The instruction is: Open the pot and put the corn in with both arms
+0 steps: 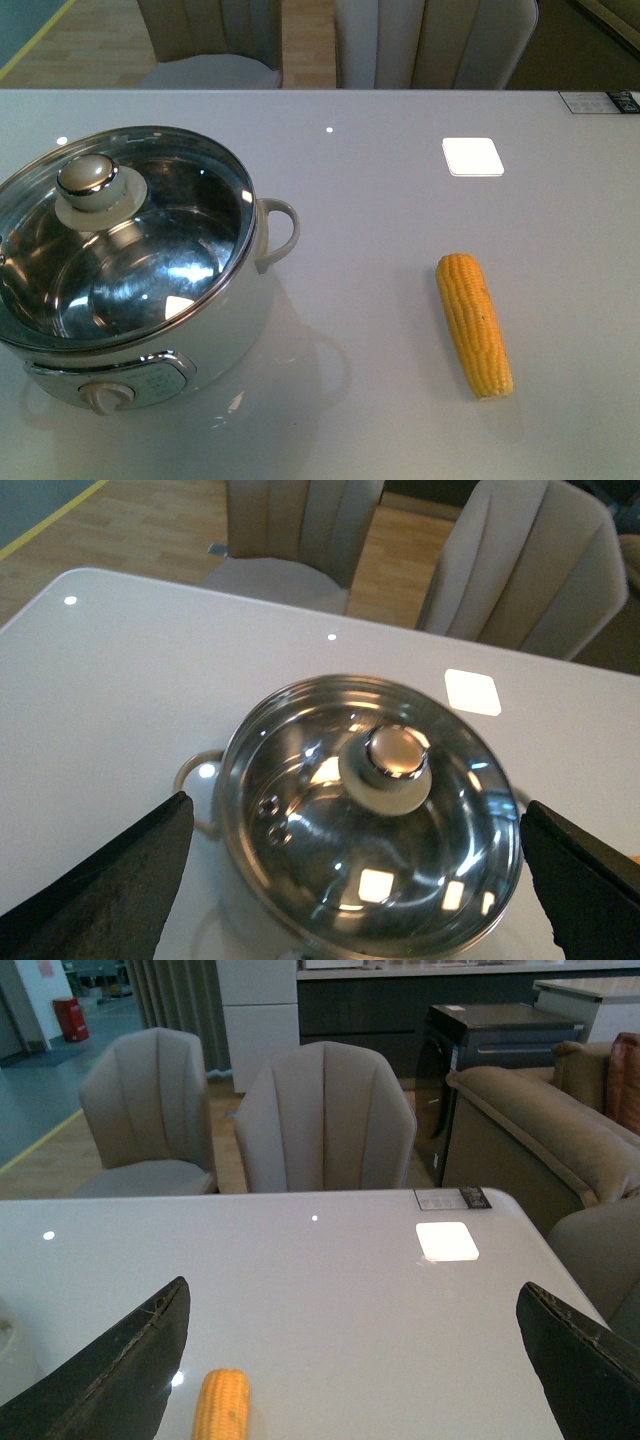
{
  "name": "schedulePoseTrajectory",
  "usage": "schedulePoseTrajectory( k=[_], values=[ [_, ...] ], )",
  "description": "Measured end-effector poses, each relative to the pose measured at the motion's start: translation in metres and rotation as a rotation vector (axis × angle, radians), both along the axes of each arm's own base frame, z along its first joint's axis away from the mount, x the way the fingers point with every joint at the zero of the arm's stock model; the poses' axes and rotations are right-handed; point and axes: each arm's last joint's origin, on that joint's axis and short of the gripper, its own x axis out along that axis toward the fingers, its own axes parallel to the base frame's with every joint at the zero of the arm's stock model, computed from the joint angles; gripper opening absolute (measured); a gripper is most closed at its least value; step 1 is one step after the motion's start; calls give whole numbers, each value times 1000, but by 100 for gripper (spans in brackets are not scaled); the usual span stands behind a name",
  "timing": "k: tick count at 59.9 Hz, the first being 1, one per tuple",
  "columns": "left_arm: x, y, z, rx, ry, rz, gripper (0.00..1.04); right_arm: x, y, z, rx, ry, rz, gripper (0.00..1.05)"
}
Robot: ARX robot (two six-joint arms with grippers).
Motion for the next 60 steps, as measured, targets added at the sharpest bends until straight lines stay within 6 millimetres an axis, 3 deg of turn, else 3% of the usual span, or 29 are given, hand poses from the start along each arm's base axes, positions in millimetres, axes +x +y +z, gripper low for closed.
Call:
schedulePoseTrajectory(
  k=[10,18,25,38,60],
  values=[
    [50,-19,-6,5,-34,-60,98,0,0,0,0,0,0,96],
    [96,-34,-31,99,-39,-68,98,0,0,0,0,0,0,96],
    [120,-41,-58,161,19,-78,98,0,0,0,0,0,0,96],
    [141,-45,-90,225,97,-82,98,0,0,0,0,0,0,96],
    [147,-47,-103,241,111,-67,98,0,0,0,0,0,0,96]
  ],
)
